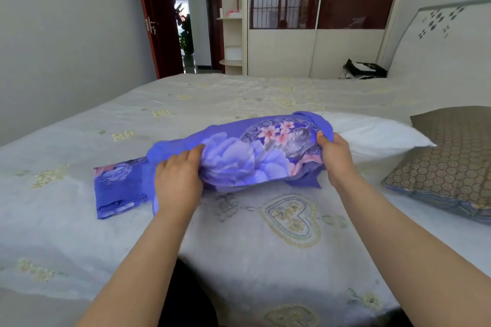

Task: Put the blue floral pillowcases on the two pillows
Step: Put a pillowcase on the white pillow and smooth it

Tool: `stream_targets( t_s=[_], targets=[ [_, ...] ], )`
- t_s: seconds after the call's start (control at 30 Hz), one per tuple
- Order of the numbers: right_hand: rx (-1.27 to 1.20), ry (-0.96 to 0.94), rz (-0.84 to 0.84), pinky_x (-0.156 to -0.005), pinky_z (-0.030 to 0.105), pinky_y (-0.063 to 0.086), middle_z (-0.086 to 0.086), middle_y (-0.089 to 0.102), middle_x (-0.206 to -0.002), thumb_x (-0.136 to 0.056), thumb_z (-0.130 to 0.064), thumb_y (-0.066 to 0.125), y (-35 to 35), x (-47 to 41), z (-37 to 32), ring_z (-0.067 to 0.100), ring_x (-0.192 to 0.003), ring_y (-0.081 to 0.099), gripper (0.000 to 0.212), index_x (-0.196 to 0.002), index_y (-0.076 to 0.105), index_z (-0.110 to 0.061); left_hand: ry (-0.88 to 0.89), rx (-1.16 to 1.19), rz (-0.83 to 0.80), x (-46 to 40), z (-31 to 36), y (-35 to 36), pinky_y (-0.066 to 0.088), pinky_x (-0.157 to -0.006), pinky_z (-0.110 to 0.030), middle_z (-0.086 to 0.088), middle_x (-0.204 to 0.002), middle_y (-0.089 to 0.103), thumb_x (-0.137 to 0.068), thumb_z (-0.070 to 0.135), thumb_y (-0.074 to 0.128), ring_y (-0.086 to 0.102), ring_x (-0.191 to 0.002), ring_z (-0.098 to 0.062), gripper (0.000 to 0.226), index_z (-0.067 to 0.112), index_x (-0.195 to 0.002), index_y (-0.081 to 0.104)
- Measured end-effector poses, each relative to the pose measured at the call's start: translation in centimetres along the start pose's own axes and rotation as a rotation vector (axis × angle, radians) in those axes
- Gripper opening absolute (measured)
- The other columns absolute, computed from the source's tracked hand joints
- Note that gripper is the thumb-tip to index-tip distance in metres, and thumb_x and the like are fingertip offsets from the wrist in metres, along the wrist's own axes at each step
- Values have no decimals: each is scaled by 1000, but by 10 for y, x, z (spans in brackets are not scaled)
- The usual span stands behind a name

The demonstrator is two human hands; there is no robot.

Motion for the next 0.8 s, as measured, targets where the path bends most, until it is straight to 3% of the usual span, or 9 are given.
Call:
stream_targets(
  t_s=[0.1,0.17,0.23,0.37,0.47,0.57,0.67,0.73,0.8],
  targets=[
    [32,-232,59,-62,30,39,-4,52,-59,-85,-16,56,1,23,-74,16,-61,47,25,-60,54,-21,-107,23,234,-29,-18,-45,38,-85,-42,-10,-85,69,-72,4,48,61,-78,-31,37,15,-103,67],
    [6,-247,63,-54,29,30,-7,38,-46,-79,-14,57,-3,40,-121,16,-53,36,35,-49,40,-21,-139,31,330,-49,-28,-72,35,-92,-44,-10,-82,69,-76,4,49,60,-78,-31,31,16,-96,69],
    [-114,-198,-3,-50,27,35,-3,44,-45,-78,-11,59,-6,44,-158,16,-47,42,29,-53,47,-18,-163,38,387,-74,-35,-93,32,-95,-42,-11,-82,70,-83,9,48,59,-81,-32,27,18,-95,71],
    [-340,71,-235,-62,31,52,18,52,-67,-79,3,44,-2,26,-168,22,-54,54,23,-67,63,-3,-179,67,326,-122,-38,-99,31,-88,-41,-16,-92,68,-90,23,46,56,-90,-36,25,16,-98,69],
    [-351,254,-211,-43,28,53,13,58,-49,-89,6,28,4,16,-121,20,-42,60,38,-66,56,-2,-161,38,124,-118,-24,-57,35,-86,-46,-19,-110,60,-92,32,47,52,-102,-37,32,9,-110,62],
    [-70,207,-198,-61,28,55,10,69,-78,-93,-25,51,15,4,-78,19,-61,67,22,-80,61,-9,-203,77,-110,-69,3,1,39,-89,-49,-17,-130,49,-91,50,40,46,-116,-37,58,8,-129,48],
    [418,21,-256,-90,37,51,7,67,-103,-81,-67,51,30,-2,-56,25,-95,65,62,-105,66,-12,-231,97,-248,-30,22,32,37,-95,-48,-16,-141,37,-88,59,46,38,-125,-36,78,6,-142,30],
    [763,-98,-353,-92,37,48,3,62,-111,-72,-79,49,41,3,-38,25,-105,59,79,-118,57,-15,-285,117,-300,-20,22,38,39,-92,-45,-17,-138,37,-87,59,48,39,-122,-36,78,4,-140,31],
    [1188,-250,-240,-90,37,44,8,58,-117,-70,-82,47,44,2,-17,30,-110,53,90,-124,49,-9,-346,134,-303,-18,15,42,42,-86,-44,-19,-128,43,-87,56,50,43,-115,-36,71,1,-130,39]
  ],
)
Point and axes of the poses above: each hand's wrist, its own x-axis away from the middle knuckle, its own y-axis out of the palm, z = x × y, the point moved 3 cm from there along -x, towards the middle knuckle
